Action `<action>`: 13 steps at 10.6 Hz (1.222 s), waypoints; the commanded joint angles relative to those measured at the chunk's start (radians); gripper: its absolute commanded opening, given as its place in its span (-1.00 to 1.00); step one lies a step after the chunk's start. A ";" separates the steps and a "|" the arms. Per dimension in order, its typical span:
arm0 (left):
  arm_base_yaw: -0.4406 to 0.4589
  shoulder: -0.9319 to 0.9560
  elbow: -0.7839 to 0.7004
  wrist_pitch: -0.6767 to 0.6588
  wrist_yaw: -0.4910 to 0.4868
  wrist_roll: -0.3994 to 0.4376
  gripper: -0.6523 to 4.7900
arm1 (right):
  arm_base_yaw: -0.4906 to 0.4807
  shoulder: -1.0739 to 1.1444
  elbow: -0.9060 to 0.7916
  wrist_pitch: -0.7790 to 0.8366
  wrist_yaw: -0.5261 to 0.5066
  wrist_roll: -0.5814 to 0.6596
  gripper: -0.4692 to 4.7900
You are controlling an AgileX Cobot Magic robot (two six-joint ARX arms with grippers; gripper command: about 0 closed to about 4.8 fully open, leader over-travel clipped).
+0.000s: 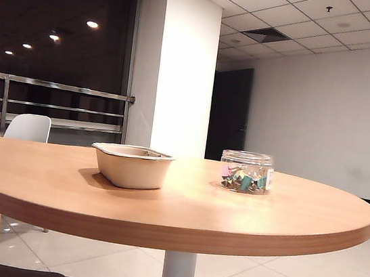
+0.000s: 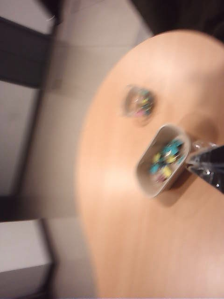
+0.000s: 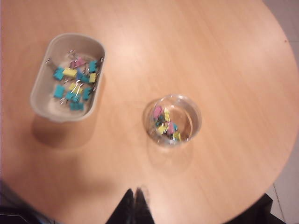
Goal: Pick up the box filled with clips, pour some clips from it into the rectangular paper box, and then put the clip box back on the table.
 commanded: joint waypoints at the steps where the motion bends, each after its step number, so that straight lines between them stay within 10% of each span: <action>1: 0.002 -0.185 -0.237 0.035 -0.195 -0.021 -0.78 | 0.041 -0.515 -0.614 0.496 0.023 0.054 -0.82; 5: 0.002 -0.192 -0.450 0.198 -0.202 -0.064 -0.78 | 0.040 -1.143 -1.485 1.019 0.156 0.053 -0.82; 13: 0.002 -0.192 -0.593 0.351 -0.188 -0.064 -0.78 | 0.039 -1.425 -1.728 0.847 0.169 0.053 -0.82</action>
